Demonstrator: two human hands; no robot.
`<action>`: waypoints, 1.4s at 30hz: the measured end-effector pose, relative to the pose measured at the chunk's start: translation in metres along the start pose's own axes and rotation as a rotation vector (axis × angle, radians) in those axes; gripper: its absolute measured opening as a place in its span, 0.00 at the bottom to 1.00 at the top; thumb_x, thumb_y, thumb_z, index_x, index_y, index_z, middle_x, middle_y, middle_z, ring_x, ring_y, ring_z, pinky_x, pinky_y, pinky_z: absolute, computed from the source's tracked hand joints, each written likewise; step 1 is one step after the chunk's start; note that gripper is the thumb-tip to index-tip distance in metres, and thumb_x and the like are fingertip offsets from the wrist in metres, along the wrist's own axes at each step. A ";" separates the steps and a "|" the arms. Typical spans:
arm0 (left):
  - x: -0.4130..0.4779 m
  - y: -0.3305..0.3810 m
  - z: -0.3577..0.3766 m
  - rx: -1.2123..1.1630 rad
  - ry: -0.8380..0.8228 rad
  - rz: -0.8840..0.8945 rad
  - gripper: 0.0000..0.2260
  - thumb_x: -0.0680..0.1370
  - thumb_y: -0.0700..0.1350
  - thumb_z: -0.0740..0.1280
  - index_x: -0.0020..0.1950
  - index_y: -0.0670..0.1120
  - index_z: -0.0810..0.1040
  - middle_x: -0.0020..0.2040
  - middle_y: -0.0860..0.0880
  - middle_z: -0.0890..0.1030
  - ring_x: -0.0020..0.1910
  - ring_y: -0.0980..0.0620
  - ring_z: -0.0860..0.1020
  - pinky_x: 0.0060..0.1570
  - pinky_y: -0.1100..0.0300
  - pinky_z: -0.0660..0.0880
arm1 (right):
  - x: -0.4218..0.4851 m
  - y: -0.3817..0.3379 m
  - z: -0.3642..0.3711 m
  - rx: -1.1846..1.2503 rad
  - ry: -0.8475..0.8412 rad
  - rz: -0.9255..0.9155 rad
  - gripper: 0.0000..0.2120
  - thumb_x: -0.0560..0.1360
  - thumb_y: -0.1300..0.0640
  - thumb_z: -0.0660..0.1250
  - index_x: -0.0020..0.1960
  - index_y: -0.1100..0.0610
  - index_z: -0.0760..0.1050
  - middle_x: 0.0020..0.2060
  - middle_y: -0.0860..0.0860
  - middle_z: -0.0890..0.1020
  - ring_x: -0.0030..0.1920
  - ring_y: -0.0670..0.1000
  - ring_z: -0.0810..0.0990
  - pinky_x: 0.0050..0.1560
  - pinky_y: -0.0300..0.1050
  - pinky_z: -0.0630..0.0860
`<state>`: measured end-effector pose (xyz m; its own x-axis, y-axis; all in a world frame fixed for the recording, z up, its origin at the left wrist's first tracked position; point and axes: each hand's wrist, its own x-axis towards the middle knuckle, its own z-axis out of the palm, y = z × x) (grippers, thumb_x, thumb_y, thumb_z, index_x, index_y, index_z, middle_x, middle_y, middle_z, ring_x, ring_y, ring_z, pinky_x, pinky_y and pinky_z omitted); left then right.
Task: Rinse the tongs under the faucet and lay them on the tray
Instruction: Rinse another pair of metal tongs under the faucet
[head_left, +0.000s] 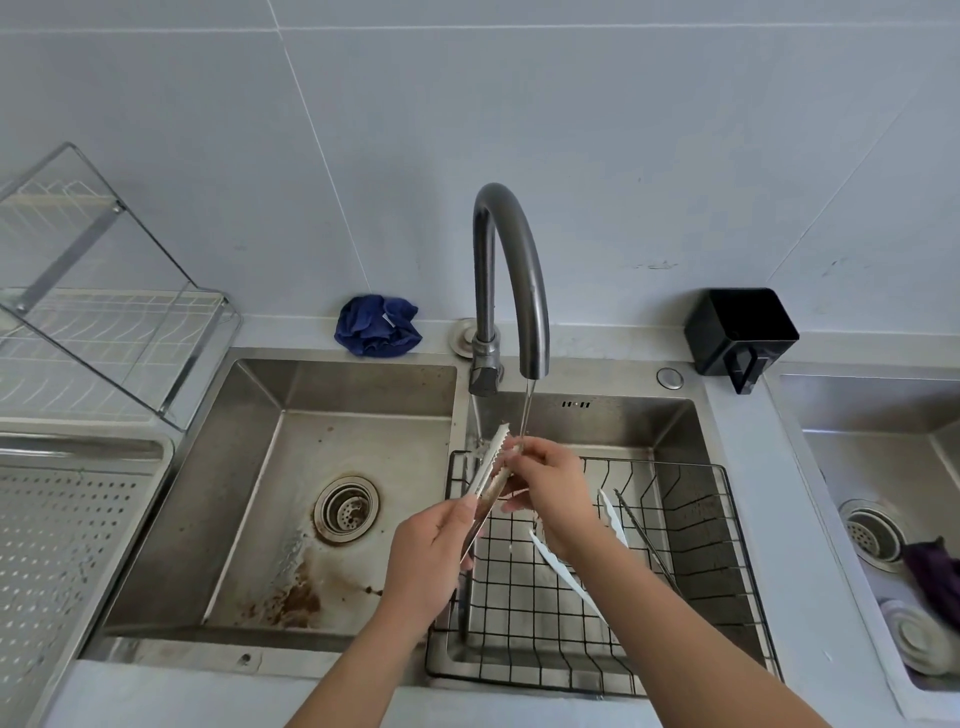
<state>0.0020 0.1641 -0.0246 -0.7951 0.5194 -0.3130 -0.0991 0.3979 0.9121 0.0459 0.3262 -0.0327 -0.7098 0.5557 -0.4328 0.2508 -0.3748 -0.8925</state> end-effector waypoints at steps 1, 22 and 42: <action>-0.001 0.000 0.001 0.004 -0.002 0.007 0.11 0.83 0.55 0.63 0.46 0.60 0.84 0.39 0.43 0.84 0.27 0.51 0.80 0.23 0.62 0.71 | 0.001 0.000 0.001 -0.057 0.054 -0.010 0.08 0.81 0.61 0.65 0.47 0.60 0.82 0.33 0.53 0.86 0.30 0.51 0.83 0.25 0.43 0.77; 0.007 0.007 0.005 -0.159 0.032 -0.063 0.14 0.83 0.54 0.61 0.48 0.52 0.84 0.38 0.45 0.86 0.27 0.48 0.80 0.21 0.58 0.72 | 0.008 -0.005 0.007 0.371 -0.073 0.196 0.15 0.85 0.49 0.61 0.51 0.56 0.82 0.36 0.52 0.82 0.28 0.47 0.72 0.27 0.40 0.71; 0.007 0.007 0.006 -0.237 0.103 -0.003 0.11 0.84 0.49 0.62 0.52 0.50 0.84 0.28 0.49 0.76 0.24 0.53 0.71 0.22 0.63 0.66 | -0.010 -0.015 0.004 0.145 -0.066 -0.122 0.07 0.83 0.56 0.66 0.58 0.56 0.80 0.40 0.57 0.86 0.27 0.50 0.75 0.29 0.46 0.77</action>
<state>-0.0005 0.1750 -0.0220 -0.8501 0.4341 -0.2982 -0.2291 0.2050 0.9516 0.0469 0.3234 -0.0149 -0.7721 0.5552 -0.3093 0.0665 -0.4134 -0.9081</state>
